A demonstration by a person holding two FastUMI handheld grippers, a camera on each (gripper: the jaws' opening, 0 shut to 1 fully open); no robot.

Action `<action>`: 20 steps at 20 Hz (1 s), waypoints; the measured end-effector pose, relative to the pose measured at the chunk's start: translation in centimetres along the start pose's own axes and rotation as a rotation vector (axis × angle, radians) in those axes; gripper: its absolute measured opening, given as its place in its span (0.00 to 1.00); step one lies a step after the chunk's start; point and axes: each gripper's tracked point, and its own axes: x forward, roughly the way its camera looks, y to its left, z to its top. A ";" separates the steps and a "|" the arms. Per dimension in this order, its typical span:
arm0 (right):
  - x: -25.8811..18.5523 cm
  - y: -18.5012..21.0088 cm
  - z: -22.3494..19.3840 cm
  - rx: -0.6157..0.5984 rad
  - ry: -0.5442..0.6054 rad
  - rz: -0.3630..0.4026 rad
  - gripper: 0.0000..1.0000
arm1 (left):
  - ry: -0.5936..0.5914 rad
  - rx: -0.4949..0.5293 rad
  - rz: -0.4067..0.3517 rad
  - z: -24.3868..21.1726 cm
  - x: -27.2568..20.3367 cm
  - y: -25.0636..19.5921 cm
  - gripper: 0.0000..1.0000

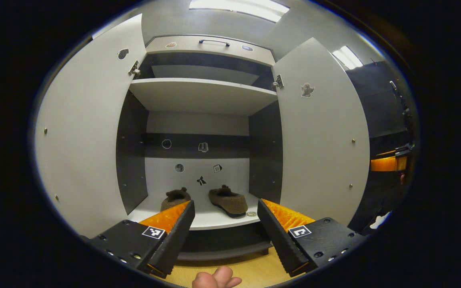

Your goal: Grab one shoe with the right hand and put it into the shoe cabinet, grab the other shoe with the left hand and put it into the shoe cabinet; then close the right door with the right hand and the left door with the left hand.

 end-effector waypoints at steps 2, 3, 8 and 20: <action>1.4 1.1 -1.1 -0.010 0.022 0.031 0.99 | 0.019 0.025 0.008 -0.7 -0.7 0.4 0.96; 1.7 1.2 -1.1 -0.027 0.021 0.031 1.00 | 0.020 0.035 0.016 -0.9 -1.1 0.7 0.96; 1.5 2.0 -1.0 -0.012 0.021 0.050 0.98 | 0.046 0.048 0.044 -2.0 -1.6 1.7 0.96; 0.7 6.1 -0.4 0.039 0.024 0.167 0.96 | 0.061 0.038 0.086 -2.8 -2.2 2.5 0.96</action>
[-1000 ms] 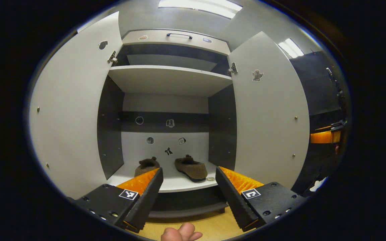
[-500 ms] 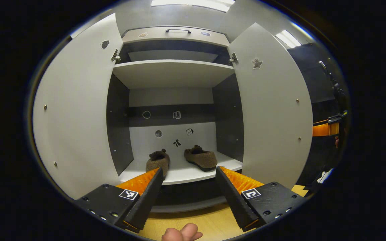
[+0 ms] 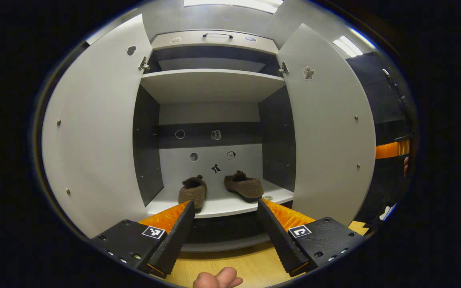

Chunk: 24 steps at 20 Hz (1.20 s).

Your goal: Grab one shoe with the right hand and put it into the shoe cabinet, grab the other shoe with the left hand and put it into the shoe cabinet; then close the right door with the right hand and the left door with the left hand.

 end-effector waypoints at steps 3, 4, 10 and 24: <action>0.6 2.3 -0.2 0.012 -0.001 0.068 0.90 | 0.001 0.003 0.011 0.0 -0.4 0.5 0.96; 0.7 2.8 -0.3 0.021 0.002 0.083 0.96 | 0.000 0.006 0.022 -0.1 -0.6 0.7 0.96; 1.3 4.7 -0.5 0.024 0.015 0.135 0.96 | 0.017 0.009 0.073 -0.7 -2.3 2.2 0.96; 6.2 12.5 0.4 0.023 0.020 0.334 0.96 | 0.050 0.023 0.206 -2.2 -5.4 6.5 0.96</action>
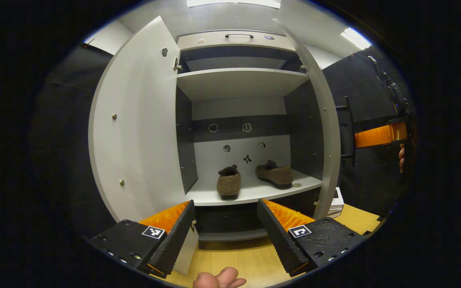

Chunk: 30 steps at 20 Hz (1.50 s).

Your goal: Grab one shoe with the right hand and put it into the shoe cabinet, grab the other shoe with the left hand and put it into the shoe cabinet; then close the right door with the right hand and the left door with the left hand.

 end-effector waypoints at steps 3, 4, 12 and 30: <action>1.8 1.2 -0.1 -0.027 0.012 0.032 0.96 | 0.000 0.005 0.045 -0.1 -0.8 1.6 0.96; 2.1 1.4 0.0 -0.045 0.006 0.024 0.96 | 0.001 0.008 0.059 -0.1 -1.1 2.2 0.96; -0.5 3.5 -2.6 -0.159 -0.053 -0.075 0.96 | 0.020 -0.008 0.076 0.2 -2.7 4.6 0.96; 1.5 7.2 -6.2 -0.119 0.070 0.016 0.97 | 0.142 0.097 0.231 -0.1 -6.3 23.4 0.96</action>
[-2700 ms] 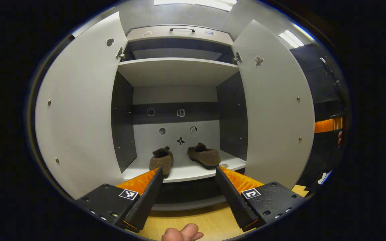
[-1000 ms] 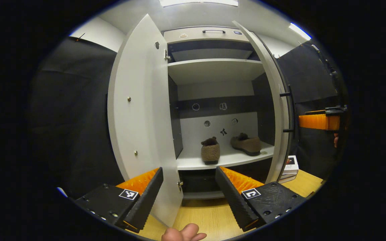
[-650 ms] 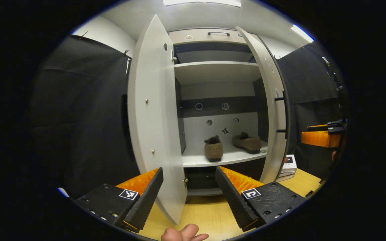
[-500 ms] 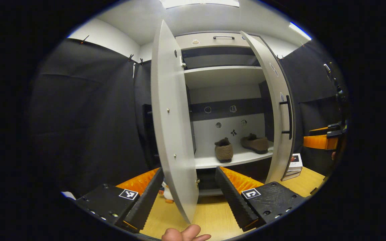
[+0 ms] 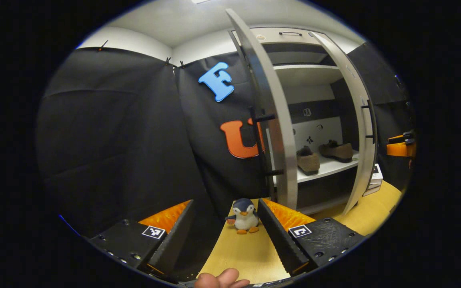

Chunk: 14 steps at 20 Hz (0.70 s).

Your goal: Grab one shoe with the right hand and put it into the shoe cabinet, grab the other shoe with the left hand and put it into the shoe cabinet; then close the right door with the right hand and the left door with the left hand.

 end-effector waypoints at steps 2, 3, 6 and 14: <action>0.0 0.0 -0.1 0.000 0.007 0.000 0.97 | 0.025 -0.002 -0.034 -0.8 1.7 -0.6 0.96; -0.1 0.0 -0.2 0.000 0.011 -0.003 0.97 | 0.020 0.007 -0.042 -0.7 2.4 -1.1 1.00; -0.3 -0.3 -0.2 -0.003 0.014 -0.018 0.97 | 0.013 0.021 -0.115 -0.2 3.6 -3.8 0.96; -0.8 -0.9 -0.8 0.022 0.018 -0.048 0.97 | 0.005 0.064 -0.149 0.6 2.9 -7.3 0.89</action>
